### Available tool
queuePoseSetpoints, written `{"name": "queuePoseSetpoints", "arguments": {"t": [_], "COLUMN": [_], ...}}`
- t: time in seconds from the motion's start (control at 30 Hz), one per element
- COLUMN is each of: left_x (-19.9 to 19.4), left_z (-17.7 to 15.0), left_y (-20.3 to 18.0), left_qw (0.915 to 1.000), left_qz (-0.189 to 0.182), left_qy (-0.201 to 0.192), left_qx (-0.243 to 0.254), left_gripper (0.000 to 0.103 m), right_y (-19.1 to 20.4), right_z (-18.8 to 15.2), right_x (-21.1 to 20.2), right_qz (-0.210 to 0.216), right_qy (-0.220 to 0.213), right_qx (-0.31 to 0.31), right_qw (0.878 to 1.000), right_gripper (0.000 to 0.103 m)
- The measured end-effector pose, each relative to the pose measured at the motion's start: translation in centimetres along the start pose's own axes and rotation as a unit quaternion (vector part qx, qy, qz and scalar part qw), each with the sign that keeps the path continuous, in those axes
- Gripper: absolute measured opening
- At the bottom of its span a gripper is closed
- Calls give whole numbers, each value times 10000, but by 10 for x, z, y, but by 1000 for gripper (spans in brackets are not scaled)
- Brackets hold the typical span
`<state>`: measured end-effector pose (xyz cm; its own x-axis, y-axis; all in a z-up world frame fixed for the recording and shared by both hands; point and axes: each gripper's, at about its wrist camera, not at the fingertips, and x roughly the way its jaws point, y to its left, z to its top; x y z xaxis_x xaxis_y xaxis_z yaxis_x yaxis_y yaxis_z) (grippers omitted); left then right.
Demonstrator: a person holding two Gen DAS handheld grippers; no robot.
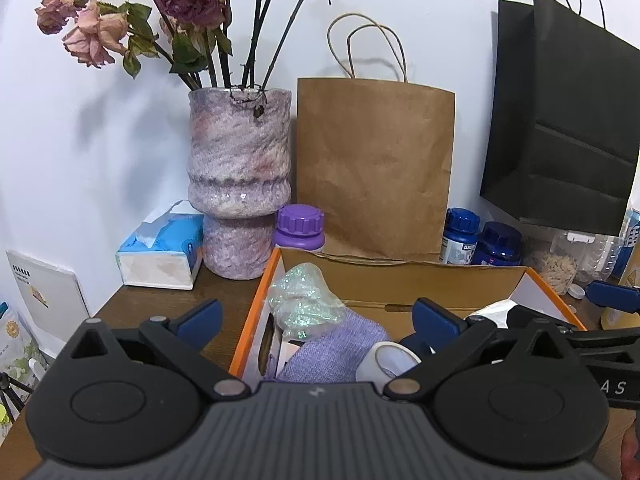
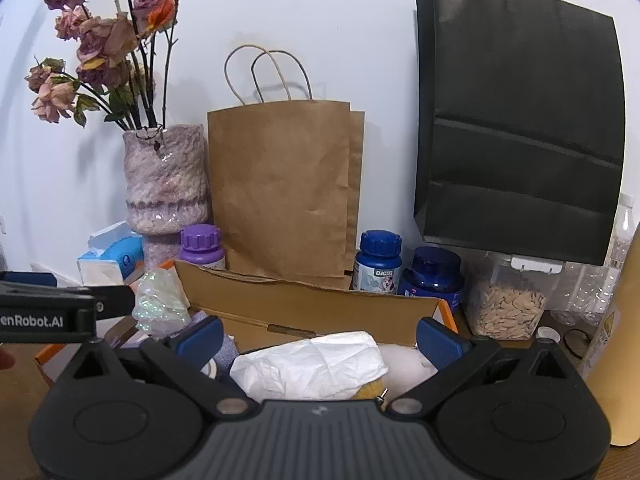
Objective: Flip cup upright
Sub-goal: 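Open the left gripper over the red box while the right releases the tissue inside, then withdraw both grippers from the red box back over the table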
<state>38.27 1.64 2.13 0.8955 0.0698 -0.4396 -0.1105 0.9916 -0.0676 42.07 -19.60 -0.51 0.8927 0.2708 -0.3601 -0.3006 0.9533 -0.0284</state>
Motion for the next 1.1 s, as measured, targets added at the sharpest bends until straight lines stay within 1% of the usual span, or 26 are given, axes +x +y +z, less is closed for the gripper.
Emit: {"name": "queuePoseSetpoints", "arguments": {"t": [0.37, 0.8, 1.1], "left_x": [-27, -65, -95], "left_z": [-5, -20, -34], "left_y": [-3, -1, -1], "left_qw": [10000, 9999, 10000], "left_qz": [-33, -73, 18], "left_qy": [-72, -103, -80], "left_qx": [45, -7, -41], "left_gripper": [103, 103, 103], "right_y": [-4, -1, 1], "right_z": [-3, -17, -33], "right_x": [-26, -60, -88], "right_qz": [-17, -22, -3], "right_qy": [-148, -143, -87], "right_qx": [7, -78, -89], "right_qw": [9999, 9999, 9999], "right_gripper": [103, 103, 103]}}
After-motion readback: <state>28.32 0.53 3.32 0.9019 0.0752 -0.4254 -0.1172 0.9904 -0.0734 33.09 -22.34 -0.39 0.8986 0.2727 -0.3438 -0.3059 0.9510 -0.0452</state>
